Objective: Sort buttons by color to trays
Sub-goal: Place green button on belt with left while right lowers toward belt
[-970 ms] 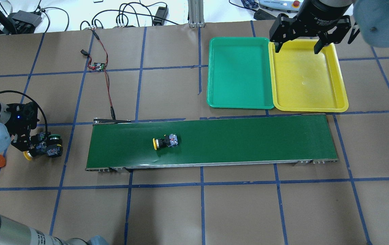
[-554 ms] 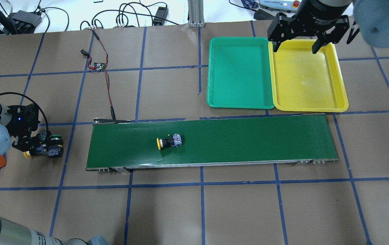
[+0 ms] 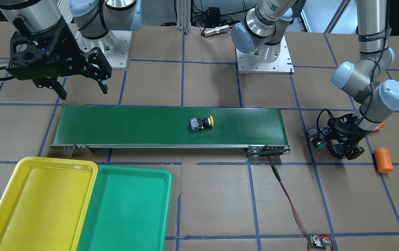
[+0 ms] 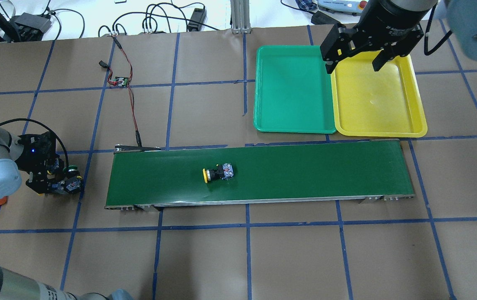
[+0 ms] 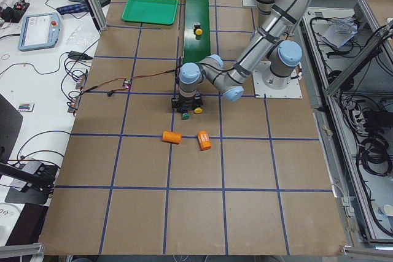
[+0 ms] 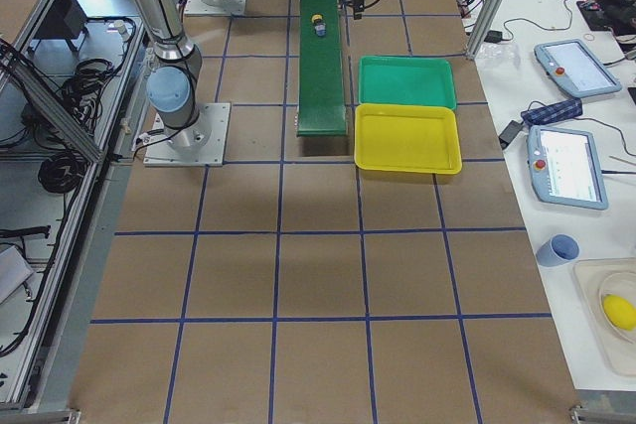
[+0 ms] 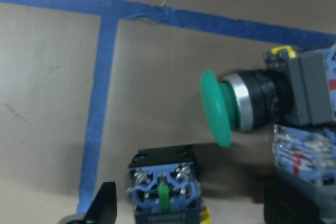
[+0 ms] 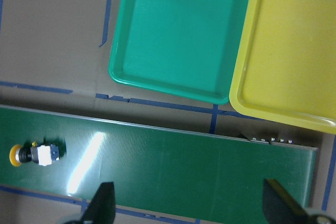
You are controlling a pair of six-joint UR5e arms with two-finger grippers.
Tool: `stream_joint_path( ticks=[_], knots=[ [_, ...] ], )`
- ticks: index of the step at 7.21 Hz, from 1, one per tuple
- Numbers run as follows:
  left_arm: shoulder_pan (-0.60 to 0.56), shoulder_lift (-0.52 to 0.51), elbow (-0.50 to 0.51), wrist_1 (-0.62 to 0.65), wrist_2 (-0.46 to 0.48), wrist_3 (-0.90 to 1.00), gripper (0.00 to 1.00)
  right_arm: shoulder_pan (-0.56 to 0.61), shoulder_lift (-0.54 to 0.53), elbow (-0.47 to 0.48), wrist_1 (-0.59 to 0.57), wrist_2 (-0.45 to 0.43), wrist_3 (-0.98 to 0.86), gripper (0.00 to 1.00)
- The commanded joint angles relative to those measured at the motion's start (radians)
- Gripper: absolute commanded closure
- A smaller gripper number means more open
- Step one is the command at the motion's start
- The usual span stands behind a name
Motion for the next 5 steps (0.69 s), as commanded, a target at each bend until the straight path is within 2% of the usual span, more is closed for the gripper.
stream_joint_path(
  ticks=[1,2,3,5],
  knots=[
    [0.002,0.020,0.005,0.004,-0.018,-0.019,1.00,0.000,-0.006,0.028,0.014,-0.008,-0.380,0.00],
    [0.000,0.065,0.026,-0.009,-0.015,-0.048,1.00,0.000,-0.006,0.057,0.013,-0.054,-0.415,0.00],
    [0.000,0.120,0.040,-0.075,-0.014,-0.048,1.00,0.000,-0.015,0.081,0.013,-0.129,-0.458,0.00],
    [-0.022,0.270,0.039,-0.263,-0.014,-0.062,1.00,-0.009,-0.016,0.121,-0.009,-0.137,-0.681,0.00]
  ],
)
